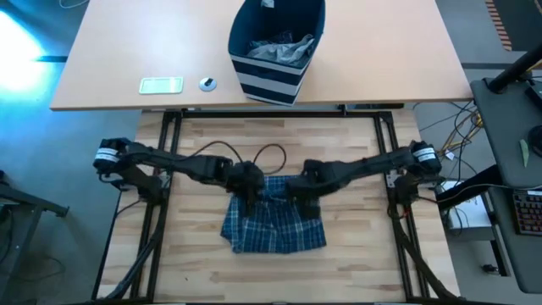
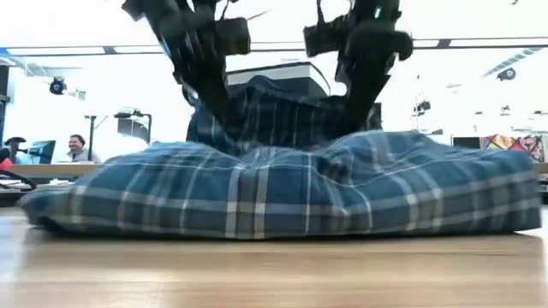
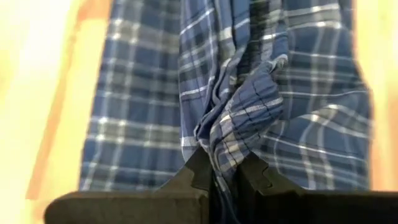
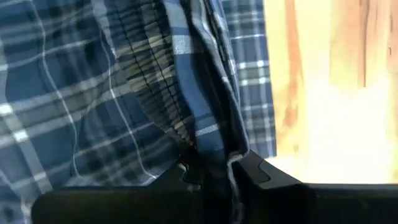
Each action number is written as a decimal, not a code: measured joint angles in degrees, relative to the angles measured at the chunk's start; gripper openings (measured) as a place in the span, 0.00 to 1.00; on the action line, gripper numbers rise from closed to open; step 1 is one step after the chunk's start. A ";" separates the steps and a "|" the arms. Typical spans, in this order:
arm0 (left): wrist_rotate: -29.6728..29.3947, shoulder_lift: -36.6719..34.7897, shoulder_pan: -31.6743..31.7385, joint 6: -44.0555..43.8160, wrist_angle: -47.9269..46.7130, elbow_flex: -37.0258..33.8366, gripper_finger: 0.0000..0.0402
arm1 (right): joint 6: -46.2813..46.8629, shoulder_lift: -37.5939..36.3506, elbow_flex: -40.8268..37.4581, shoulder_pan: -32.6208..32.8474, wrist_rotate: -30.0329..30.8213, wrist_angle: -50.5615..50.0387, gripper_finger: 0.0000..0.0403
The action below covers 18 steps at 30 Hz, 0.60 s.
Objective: Fold Laundry from Bin
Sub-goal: Fold the blue patterned pants
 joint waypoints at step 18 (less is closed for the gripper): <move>-3.81 2.51 12.65 1.94 18.22 -8.86 0.16 | -3.81 -0.13 -8.91 -11.42 -2.90 7.77 0.08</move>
